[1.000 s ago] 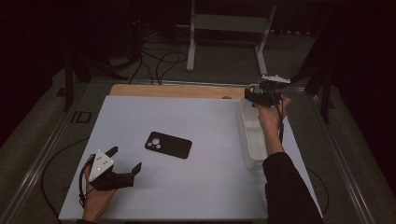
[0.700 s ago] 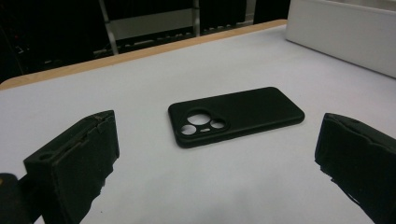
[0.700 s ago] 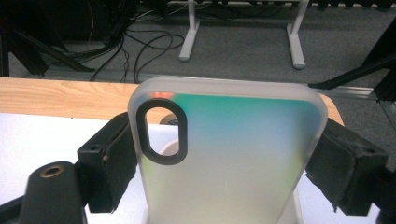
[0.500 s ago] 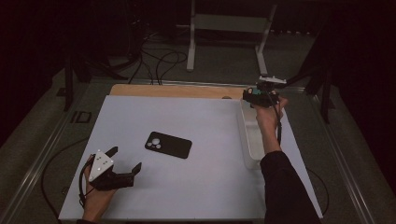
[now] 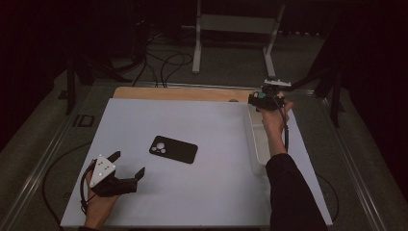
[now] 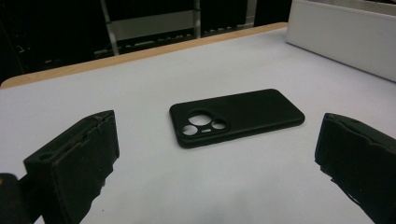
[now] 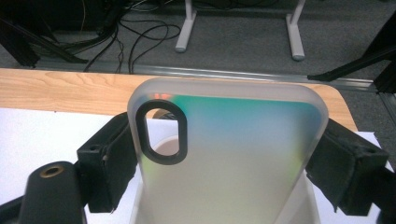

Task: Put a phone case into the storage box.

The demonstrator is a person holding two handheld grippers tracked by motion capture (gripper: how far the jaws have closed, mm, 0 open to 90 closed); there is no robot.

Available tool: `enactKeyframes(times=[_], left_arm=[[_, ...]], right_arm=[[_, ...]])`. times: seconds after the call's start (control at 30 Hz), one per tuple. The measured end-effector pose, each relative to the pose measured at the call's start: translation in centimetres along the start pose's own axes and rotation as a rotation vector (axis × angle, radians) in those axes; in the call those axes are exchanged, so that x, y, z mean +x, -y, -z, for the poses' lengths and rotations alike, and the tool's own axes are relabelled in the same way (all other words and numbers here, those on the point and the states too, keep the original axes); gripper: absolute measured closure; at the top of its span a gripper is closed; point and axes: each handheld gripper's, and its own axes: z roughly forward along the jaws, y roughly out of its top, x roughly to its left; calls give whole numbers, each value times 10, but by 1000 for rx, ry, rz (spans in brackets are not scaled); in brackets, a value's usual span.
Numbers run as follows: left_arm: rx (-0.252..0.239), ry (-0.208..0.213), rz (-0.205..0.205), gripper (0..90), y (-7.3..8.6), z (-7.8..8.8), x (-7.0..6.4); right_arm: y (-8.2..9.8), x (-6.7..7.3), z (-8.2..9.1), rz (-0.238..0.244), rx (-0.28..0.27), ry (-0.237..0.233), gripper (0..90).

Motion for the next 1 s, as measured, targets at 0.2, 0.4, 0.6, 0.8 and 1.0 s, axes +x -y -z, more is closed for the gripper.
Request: enactKeyframes(times=[0.2, 0.4, 0.6, 0.8, 1.0], left_arm=[[0, 1, -1, 3, 0, 0, 0], [2, 2, 1, 3, 1, 0, 0], [4, 2, 0, 3, 1, 0, 0], [2, -1, 3, 3, 1, 1, 0], [1, 0, 1, 3, 1, 1, 0]], right_arm=[[1, -1, -4, 9, 14, 8, 164], [3, -1, -7, 15, 32, 7, 164], [5, -1, -10, 21, 50, 13, 164], [7, -1, -11, 20, 49, 15, 163], [6, -2, -12, 19, 54, 1, 157]])
